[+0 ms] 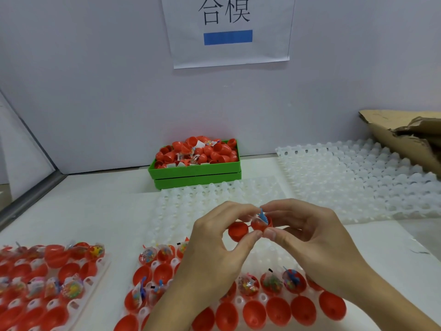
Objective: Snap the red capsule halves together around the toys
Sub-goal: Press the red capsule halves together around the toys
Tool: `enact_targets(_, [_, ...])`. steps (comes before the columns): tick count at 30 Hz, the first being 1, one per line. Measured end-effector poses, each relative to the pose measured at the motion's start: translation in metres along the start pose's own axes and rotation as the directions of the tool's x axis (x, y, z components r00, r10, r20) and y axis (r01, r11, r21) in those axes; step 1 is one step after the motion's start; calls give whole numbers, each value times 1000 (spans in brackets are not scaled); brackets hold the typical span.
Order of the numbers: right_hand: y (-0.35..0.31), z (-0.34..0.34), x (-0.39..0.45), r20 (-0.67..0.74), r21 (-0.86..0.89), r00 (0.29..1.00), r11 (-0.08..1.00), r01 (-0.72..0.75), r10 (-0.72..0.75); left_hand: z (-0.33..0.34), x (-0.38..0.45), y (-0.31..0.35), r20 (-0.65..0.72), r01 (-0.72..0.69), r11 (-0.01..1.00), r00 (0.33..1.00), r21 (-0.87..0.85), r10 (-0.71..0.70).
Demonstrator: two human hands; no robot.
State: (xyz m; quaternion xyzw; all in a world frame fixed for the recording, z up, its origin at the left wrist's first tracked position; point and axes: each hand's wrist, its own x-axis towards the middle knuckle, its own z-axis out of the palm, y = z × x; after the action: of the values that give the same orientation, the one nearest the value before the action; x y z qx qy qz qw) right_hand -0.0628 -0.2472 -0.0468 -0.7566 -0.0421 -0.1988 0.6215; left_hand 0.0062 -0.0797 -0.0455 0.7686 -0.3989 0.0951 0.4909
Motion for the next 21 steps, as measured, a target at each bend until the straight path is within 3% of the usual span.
enact_targets(4, [-1,0,0,-12,-14,1000,1000,0,0,2,-1,0,-18,38,998,999,-50,-39])
enact_targets(10, [-3,-1,0,22,7,999,1000,23,-23,1,0,1,16,-39,999,999,-2,39])
enact_targets(21, [-4,-1,0,27,32,999,999,37,-38,0,-1,0,17,-54,998,998,21,53])
